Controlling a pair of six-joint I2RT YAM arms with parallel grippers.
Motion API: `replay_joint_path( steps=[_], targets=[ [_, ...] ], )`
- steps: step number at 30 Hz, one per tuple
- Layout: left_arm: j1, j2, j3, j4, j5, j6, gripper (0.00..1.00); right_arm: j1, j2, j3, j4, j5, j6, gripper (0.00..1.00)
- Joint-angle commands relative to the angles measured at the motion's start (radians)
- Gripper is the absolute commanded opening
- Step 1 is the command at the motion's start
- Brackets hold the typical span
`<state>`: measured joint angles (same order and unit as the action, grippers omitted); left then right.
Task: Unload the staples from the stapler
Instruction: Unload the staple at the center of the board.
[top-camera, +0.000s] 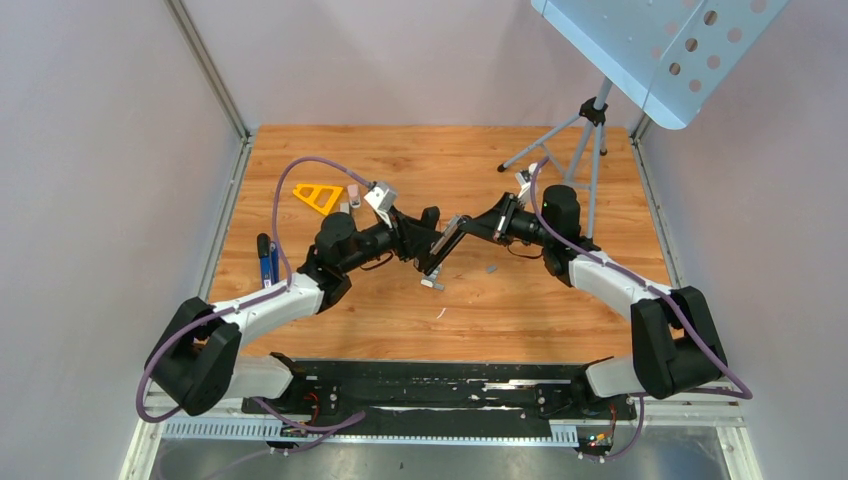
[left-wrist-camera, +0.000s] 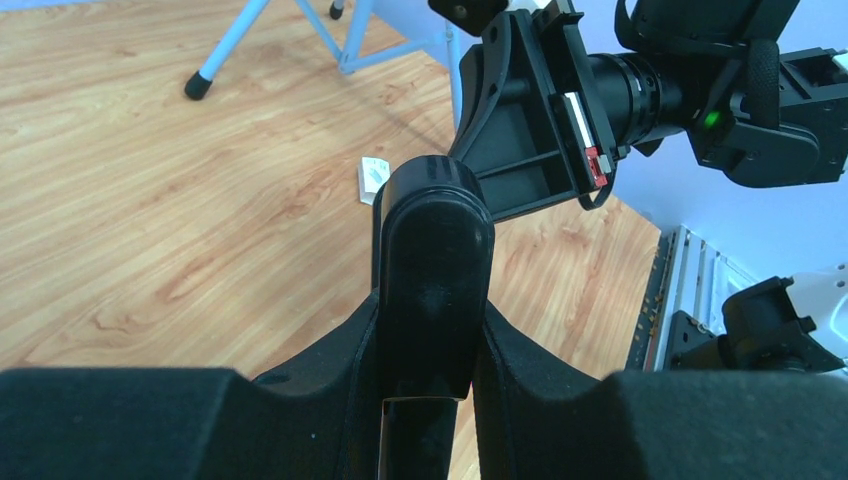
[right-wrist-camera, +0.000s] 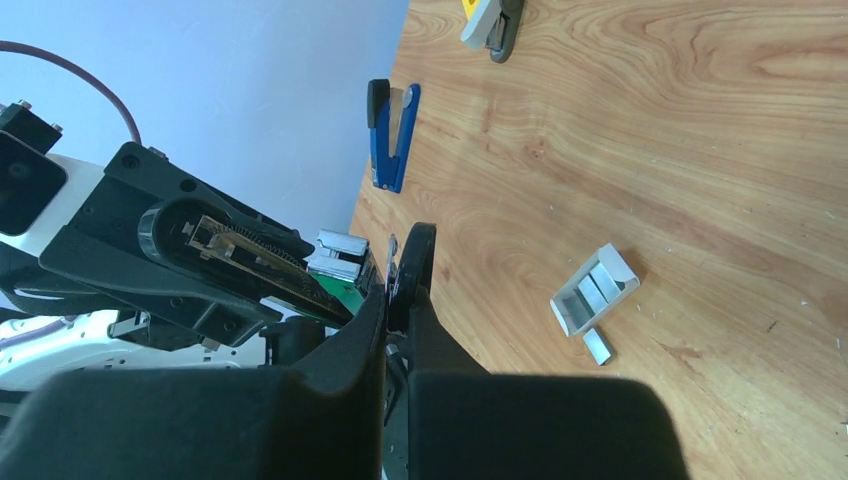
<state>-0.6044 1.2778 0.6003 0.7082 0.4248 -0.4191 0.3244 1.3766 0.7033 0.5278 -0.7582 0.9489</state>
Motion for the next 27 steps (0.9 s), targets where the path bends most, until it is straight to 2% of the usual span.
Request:
replay_joint_path(
  steps=[1, 16, 22, 27],
  targets=[
    [-0.010, -0.005, -0.011, 0.151, 0.038, -0.083, 0.29, -0.016, 0.001, -0.007, -0.006, 0.013, -0.095, 0.00],
    [-0.011, -0.042, -0.038, 0.169, 0.019, -0.128, 0.62, -0.015, 0.003, -0.005, 0.010, -0.010, -0.142, 0.00],
    [-0.012, -0.124, -0.050, 0.130, -0.035, -0.148, 0.75, -0.015, -0.004, 0.006, 0.023, -0.037, -0.184, 0.00],
    [-0.011, -0.304, -0.041, -0.059, -0.160, -0.162, 0.98, -0.016, -0.008, 0.048, 0.028, -0.087, -0.263, 0.00]
  ],
)
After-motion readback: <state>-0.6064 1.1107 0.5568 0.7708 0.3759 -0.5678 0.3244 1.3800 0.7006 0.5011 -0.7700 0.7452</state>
